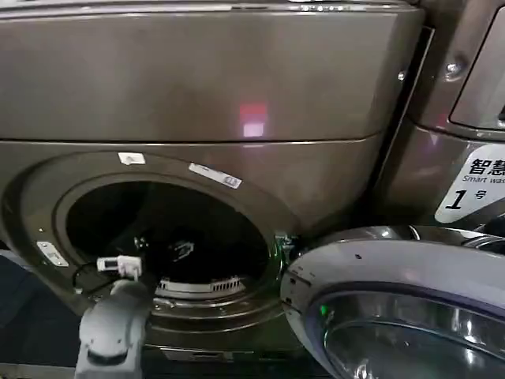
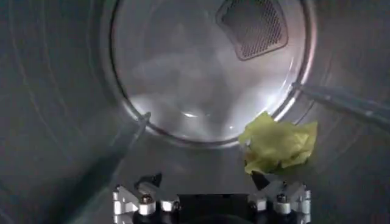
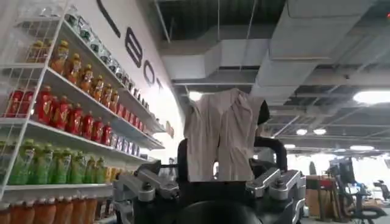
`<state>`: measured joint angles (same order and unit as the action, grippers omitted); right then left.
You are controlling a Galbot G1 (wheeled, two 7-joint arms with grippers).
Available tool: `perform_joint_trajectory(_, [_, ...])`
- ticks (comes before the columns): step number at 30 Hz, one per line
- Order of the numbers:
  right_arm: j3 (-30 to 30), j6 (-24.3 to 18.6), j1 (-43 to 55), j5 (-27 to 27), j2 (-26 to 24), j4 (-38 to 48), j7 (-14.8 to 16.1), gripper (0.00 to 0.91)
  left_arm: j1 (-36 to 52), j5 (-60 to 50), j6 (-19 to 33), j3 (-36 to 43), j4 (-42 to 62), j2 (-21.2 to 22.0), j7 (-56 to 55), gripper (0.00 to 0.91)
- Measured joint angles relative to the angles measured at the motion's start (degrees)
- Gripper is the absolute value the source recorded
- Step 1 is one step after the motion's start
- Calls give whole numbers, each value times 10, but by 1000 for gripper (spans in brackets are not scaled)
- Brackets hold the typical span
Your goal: Grasp the clothes from the dryer.
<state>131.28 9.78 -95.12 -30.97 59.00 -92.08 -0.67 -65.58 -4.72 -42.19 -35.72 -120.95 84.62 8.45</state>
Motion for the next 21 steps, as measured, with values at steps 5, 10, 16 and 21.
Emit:
perform_joint_trajectory(5, [-1,1,0,1,1,-3,-1,907,49,-23,0,-2,58,-1,16,907])
perform_joint_trajectory(10, [-3,1,0,1,1,-6,-1,907,94,-121,0,-1,107,-12,93,907])
perform_joint_trajectory(16, [-2,1,1,1,-1,-6,-1,907,129,-307,0,-6,141,-32,256,907])
perform_joint_trajectory(21, [1,1,-2,1,-1,-6,-1,907,152,-433,67,-11,152,-49,424,907])
